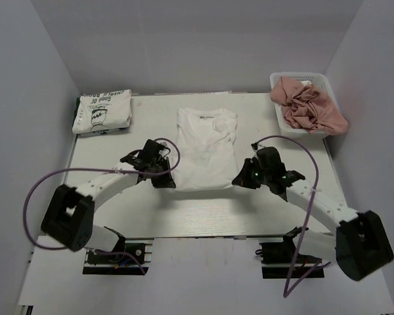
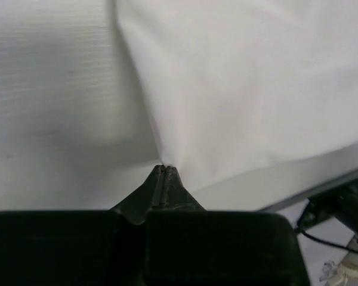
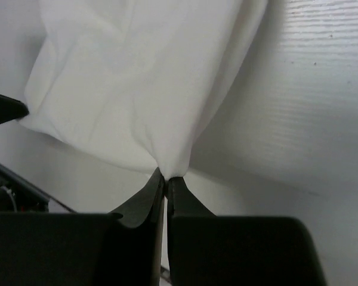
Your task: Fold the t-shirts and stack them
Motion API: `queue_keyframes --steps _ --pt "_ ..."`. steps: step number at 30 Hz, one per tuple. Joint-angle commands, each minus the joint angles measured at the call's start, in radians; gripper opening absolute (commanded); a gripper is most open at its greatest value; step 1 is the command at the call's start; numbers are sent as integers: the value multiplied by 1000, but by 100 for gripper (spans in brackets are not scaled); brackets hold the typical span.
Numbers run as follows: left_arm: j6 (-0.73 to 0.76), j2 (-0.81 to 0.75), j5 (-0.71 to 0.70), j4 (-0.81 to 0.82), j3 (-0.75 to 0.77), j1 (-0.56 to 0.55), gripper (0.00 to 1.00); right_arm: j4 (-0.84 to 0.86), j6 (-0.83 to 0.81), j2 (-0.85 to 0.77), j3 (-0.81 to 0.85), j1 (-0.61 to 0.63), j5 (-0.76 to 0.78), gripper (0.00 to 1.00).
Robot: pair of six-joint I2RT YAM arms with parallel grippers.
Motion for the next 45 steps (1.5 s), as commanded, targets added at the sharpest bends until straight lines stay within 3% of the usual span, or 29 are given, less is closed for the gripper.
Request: queue_keyframes --steps 1,6,14,19,28,40,45 --pt "36 -205 58 -64 16 -11 0 -190 -26 -151 42 1 -54 0" --pt "78 -339 151 -35 81 -11 0 -322 -43 -239 154 -3 -103 0" --pt "109 -273 89 12 243 12 0 -348 -41 -224 328 -11 21 0" --pt "98 -140 -81 -15 384 12 0 -301 -32 -147 397 -37 75 0" --pt "130 115 -152 13 624 32 0 -216 -30 35 496 -115 98 0" --pt "130 495 -142 -32 924 129 0 -115 -33 336 654 -241 -35 0" --pt "156 621 -105 35 1023 149 0 -118 -35 578 805 -272 -74 0"
